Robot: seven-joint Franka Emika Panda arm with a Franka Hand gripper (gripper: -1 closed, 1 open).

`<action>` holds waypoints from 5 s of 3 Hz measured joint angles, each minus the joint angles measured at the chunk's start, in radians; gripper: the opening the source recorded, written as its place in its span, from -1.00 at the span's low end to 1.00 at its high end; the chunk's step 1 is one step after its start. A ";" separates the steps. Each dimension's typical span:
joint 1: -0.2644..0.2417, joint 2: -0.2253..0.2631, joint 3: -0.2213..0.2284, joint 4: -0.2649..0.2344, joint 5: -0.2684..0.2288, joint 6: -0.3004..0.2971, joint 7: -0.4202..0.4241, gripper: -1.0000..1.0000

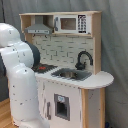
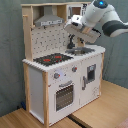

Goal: Play with the kitchen

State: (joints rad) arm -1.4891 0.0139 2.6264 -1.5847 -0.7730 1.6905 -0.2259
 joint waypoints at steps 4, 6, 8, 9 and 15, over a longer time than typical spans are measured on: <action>0.177 -0.138 0.001 -0.005 -0.340 0.080 0.078 1.00; 0.256 -0.200 -0.002 -0.048 -0.544 0.048 0.079 1.00; 0.277 -0.205 -0.002 -0.186 -0.708 0.046 0.136 1.00; 0.295 -0.205 -0.001 -0.266 -0.765 0.047 0.202 1.00; 0.389 -0.152 -0.003 -0.684 -0.878 -0.068 0.611 1.00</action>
State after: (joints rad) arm -1.0999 -0.1377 2.6232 -2.2687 -1.6513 1.6229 0.3848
